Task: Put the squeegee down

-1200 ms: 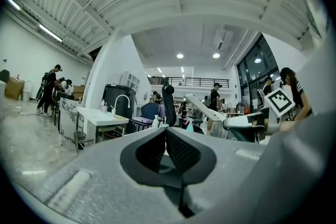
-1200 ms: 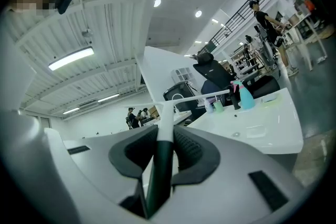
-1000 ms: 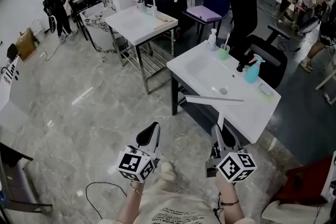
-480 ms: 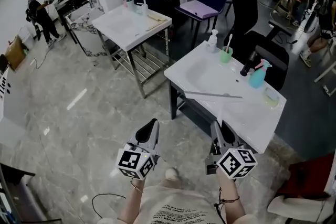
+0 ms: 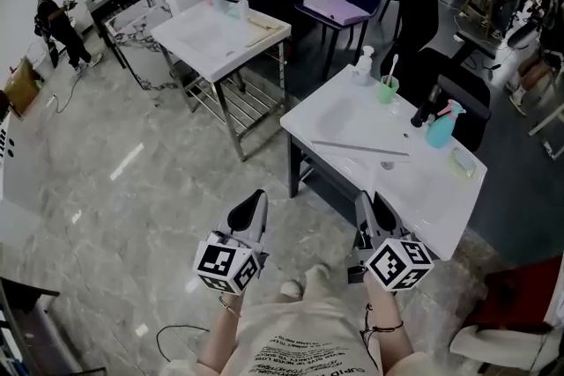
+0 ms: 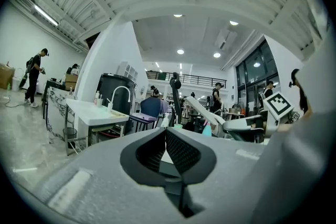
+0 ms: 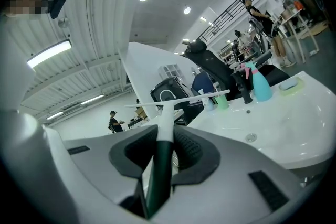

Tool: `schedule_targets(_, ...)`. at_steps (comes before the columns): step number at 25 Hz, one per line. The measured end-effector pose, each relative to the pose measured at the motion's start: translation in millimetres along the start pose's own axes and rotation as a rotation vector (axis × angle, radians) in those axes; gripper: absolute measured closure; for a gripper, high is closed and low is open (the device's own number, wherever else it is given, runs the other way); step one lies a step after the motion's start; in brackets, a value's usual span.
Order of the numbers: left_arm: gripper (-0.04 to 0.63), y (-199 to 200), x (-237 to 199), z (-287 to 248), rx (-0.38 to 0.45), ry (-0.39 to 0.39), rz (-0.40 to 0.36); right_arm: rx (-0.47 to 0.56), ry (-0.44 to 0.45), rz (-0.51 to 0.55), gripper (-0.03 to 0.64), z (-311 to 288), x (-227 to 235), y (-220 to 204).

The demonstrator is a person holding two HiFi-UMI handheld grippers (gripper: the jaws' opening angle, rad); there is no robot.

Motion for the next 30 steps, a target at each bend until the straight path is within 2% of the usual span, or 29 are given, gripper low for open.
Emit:
schedule_targets(5,0.573,3,-12,-8,0.004,0.01,0.005,-0.003,0.01,-0.001,0.522,-16,-1,2)
schedule_targets(14,0.572,9,-29,-45,-0.012,-0.017,-0.01,0.009,0.002,-0.02,0.522,-51,9,12)
schedule_targets(30,0.572,41,-101,-151,-0.048,-0.006,0.005,-0.029,-0.018,-0.05,0.522,-178,40,61)
Point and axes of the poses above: the fingertips, and each gripper's own axes: z backward along the fingers, x to its right, y out of its top, the point moved 4 cm from there along z, backward along the fingers, and after that the axes turned 11 degrees about -x, right-handed, at the moved point
